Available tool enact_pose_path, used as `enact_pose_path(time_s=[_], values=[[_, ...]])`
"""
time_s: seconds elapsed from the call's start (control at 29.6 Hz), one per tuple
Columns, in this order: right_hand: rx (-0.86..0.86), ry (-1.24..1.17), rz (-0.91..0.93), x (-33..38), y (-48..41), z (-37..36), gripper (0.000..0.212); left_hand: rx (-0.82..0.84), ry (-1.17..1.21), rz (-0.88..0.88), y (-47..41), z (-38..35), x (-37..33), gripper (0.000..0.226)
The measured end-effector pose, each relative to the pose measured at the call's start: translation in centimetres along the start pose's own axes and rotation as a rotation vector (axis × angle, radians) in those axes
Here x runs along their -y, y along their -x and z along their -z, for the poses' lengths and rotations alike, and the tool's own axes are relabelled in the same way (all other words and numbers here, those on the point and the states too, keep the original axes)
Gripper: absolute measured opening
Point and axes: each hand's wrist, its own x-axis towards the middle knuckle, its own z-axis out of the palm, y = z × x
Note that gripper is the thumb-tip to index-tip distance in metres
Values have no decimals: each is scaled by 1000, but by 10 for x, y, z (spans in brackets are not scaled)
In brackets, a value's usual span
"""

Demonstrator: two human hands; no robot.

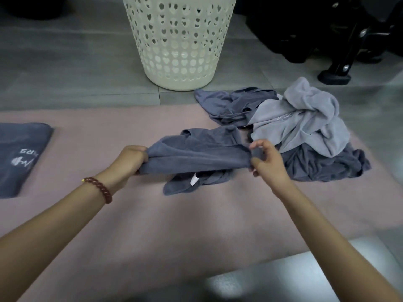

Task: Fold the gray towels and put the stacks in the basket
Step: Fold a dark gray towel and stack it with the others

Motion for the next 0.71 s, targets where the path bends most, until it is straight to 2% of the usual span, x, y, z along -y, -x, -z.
enact_pose_path(time_s=[0.07,0.14,0.2,0.27,0.37,0.41,0.47,0.54,0.71], values=[[260,172,-75,-13,9,-4,37,-6,4,37,5,-8,11,5],[489,281,-164,-25,18,-8,39,-20,2,50,8,-14,23,24],[517,358,-179,-36,25,-10,31,-55,52,69,12,-15,30,31],[496,450,-126,-45,28,-8,11,-119,124,83,15,-12,31,28],[525,731,-28,-60,28,-2,41,-207,156,16,17,-2,31,22],[480,733,26,-64,28,-1,46,-233,170,-12,17,2,30,21],[367,565,130,-68,26,-3,42,-255,219,-49,16,7,30,20],[303,312,152,-65,22,-6,33,-260,279,-51,13,10,29,18],[271,-230,19,-46,21,-13,16,-340,354,-51,6,11,28,19]])
